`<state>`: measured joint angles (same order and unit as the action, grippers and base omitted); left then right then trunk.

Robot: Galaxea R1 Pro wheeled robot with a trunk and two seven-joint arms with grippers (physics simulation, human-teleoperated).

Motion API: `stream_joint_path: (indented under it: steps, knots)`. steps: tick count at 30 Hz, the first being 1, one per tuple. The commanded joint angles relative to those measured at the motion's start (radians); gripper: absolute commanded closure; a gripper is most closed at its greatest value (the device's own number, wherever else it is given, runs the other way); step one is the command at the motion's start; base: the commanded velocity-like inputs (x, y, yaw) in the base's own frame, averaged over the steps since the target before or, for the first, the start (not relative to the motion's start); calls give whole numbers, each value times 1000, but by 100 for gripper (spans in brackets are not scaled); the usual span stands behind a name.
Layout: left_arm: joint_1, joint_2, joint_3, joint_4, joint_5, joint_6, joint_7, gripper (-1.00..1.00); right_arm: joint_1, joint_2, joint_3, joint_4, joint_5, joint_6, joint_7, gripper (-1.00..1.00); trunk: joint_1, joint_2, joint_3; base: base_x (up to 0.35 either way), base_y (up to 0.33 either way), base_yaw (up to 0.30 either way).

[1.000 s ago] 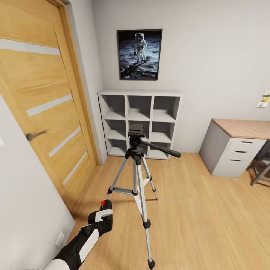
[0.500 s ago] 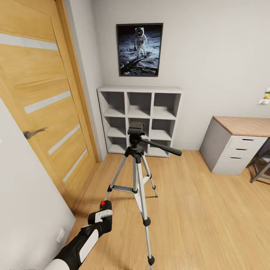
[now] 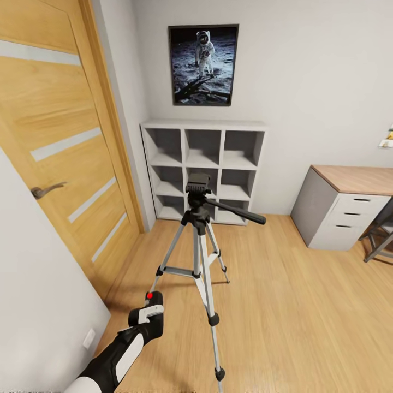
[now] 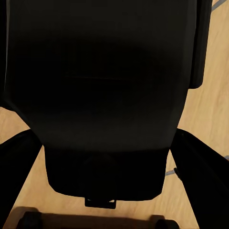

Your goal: Attach the digital camera to the camera tripod in the bedroom.

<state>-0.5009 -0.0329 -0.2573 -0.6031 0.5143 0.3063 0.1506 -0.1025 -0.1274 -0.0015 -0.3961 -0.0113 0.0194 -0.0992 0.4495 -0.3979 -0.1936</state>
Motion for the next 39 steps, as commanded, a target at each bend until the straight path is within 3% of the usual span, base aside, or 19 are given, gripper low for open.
stream_joint_path:
  steps: [1, 11, 35, 39]
  knots:
    - [-1, 1, -5, -2, 10, 3, 10, 100, 0, 0, 0, -1, -1, 2, -2, -100, 0, -2, -4, 0, 0, 0]
    - [-1, 2, -3, 0, 9, 2, 10, 100, 0, 0, 0, -1, -1, 2, 3, -100, 0, -2, -17, 0, 0, 0]
    - [-1, 15, 8, -1, 10, -2, 11, 100, 0, 0, 0, -1, -4, -4, 4, -100, 0, -2, -19, 0, 0, 0]
    - [-1, 44, 9, -1, 11, -3, 12, 100, 0, -5, 4, -33, 8, -4, -3, -100, 0, -2, -19, 0, 0, 0]
